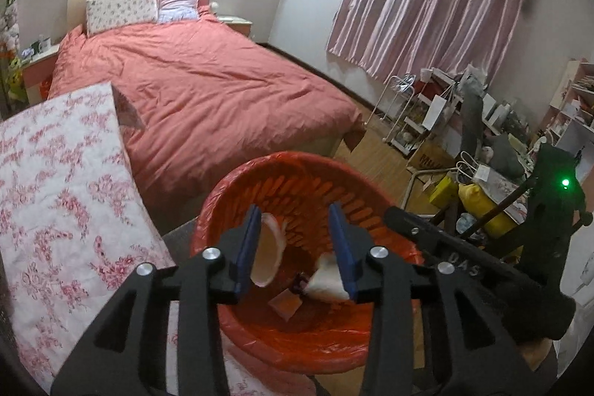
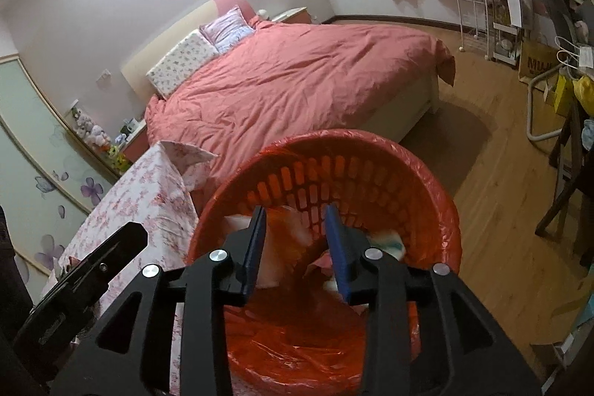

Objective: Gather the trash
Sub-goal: 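Move both tools back to the trash pile on the table, then grasp the black checkered mesh with the right tool while the left tool grasps the green sock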

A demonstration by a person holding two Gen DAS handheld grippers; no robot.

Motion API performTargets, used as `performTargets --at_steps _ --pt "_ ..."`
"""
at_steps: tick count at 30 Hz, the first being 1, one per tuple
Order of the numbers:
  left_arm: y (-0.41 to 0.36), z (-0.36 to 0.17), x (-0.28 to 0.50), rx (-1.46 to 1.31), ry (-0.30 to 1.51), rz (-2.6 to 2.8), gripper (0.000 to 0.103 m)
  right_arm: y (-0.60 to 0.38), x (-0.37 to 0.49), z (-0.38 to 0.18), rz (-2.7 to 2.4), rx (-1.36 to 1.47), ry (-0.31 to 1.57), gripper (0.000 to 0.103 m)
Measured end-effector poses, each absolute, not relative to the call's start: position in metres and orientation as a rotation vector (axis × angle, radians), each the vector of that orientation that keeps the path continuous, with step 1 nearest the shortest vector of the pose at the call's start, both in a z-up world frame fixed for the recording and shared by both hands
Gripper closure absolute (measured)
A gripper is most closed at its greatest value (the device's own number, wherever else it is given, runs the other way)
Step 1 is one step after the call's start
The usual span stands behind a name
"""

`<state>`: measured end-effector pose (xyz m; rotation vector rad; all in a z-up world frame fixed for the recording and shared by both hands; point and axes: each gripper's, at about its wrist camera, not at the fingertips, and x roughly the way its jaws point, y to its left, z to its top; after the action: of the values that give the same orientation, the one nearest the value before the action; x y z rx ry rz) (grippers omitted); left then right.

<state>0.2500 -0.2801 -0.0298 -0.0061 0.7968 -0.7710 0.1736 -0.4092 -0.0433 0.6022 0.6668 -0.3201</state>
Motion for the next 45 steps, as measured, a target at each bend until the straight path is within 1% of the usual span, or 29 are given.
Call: performTargets --at_steps 1,4,6,8,12,14,17,24,25,26,27,31,34,41,45 --pt "-0.278 -0.031 0.251 -0.006 0.802 -0.766 0.059 -0.408 0.173 -0.043 -0.323 0.602 0.669 0.065" --pt "-0.268 -0.032 0.252 0.004 0.801 -0.745 0.056 -0.405 0.172 -0.038 -0.330 0.589 0.668 0.065" --pt "-0.260 -0.032 0.253 0.009 0.794 -0.725 0.051 -0.402 0.172 -0.035 -0.332 0.578 0.666 0.064" --pt "-0.249 -0.030 0.252 0.023 0.782 -0.691 0.046 -0.396 0.172 -0.028 -0.337 0.557 0.660 0.058" --pt "-0.219 -0.025 0.250 0.057 0.751 -0.598 0.034 -0.383 0.177 -0.020 -0.336 0.504 0.647 0.051" --pt "-0.200 -0.023 0.251 0.066 0.742 -0.555 0.030 -0.371 0.180 -0.016 -0.327 0.474 0.641 0.045" --pt "-0.168 -0.022 0.251 0.089 0.724 -0.480 0.026 -0.348 0.184 -0.009 -0.308 0.420 0.633 0.042" --pt "-0.075 -0.017 0.249 0.081 0.700 -0.340 0.020 -0.287 0.201 -0.005 -0.215 0.341 0.654 0.041" --pt "-0.057 -0.016 0.248 0.075 0.692 -0.313 0.020 -0.280 0.201 -0.006 -0.202 0.334 0.658 0.040" --pt "-0.046 -0.015 0.247 0.072 0.686 -0.294 0.019 -0.272 0.203 -0.006 -0.190 0.328 0.663 0.036" --pt "-0.032 -0.015 0.246 0.068 0.678 -0.268 0.018 -0.257 0.206 -0.008 -0.164 0.315 0.669 0.034" --pt "0.020 -0.015 0.240 0.055 0.659 -0.169 0.016 -0.207 0.218 -0.013 -0.078 0.250 0.700 0.033" --pt "0.061 -0.019 0.237 0.041 0.658 -0.097 0.015 -0.168 0.226 -0.016 -0.027 0.202 0.718 0.029" --pt "0.130 -0.028 0.228 -0.023 0.676 -0.002 0.015 -0.076 0.242 -0.034 0.118 0.127 0.774 0.029" --pt "0.155 -0.033 0.222 -0.044 0.679 0.033 0.015 -0.043 0.252 -0.046 0.149 0.097 0.817 0.029"
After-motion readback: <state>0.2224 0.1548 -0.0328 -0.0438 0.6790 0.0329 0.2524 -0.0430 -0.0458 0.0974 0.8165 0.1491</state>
